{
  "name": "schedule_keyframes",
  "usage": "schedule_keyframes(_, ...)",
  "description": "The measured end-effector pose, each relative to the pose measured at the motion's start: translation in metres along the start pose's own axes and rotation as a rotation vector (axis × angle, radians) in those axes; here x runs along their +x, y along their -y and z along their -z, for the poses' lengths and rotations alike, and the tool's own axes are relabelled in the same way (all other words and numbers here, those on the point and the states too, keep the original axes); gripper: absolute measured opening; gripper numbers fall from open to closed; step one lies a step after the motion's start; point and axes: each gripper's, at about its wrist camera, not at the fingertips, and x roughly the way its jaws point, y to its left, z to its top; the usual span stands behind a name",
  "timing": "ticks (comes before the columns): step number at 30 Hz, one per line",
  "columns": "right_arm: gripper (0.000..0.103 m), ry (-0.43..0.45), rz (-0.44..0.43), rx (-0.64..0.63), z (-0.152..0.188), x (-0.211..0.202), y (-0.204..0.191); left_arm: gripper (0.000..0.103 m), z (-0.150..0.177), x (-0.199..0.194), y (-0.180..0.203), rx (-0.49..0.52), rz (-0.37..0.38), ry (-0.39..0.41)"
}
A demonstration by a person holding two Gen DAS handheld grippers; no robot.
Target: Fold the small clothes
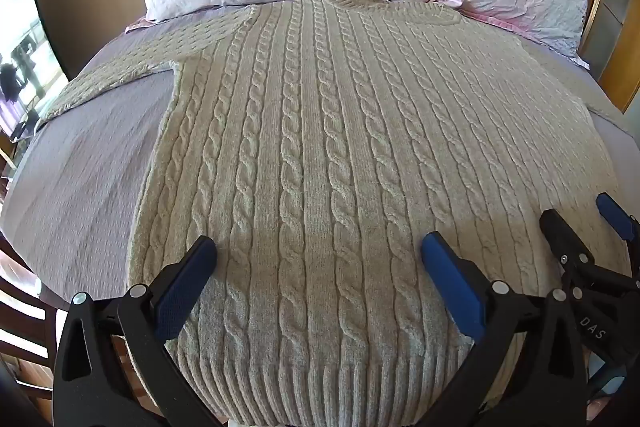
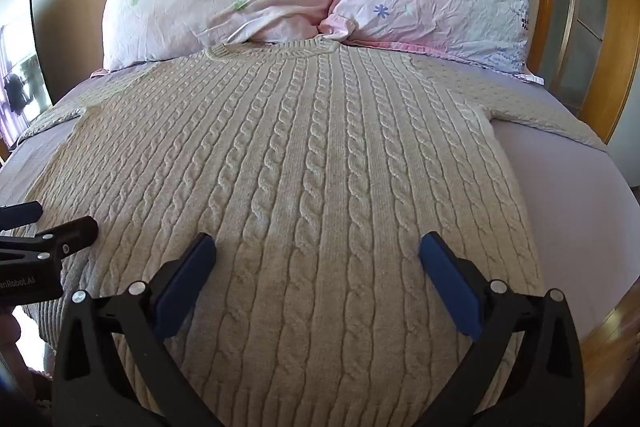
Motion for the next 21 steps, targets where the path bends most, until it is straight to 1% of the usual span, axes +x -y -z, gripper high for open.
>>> schedule_keyframes(21,0.101,0.004,0.0,-0.001,0.0,-0.0007,0.0003,0.102,0.0,-0.0003,0.0,0.0,0.0,0.006)
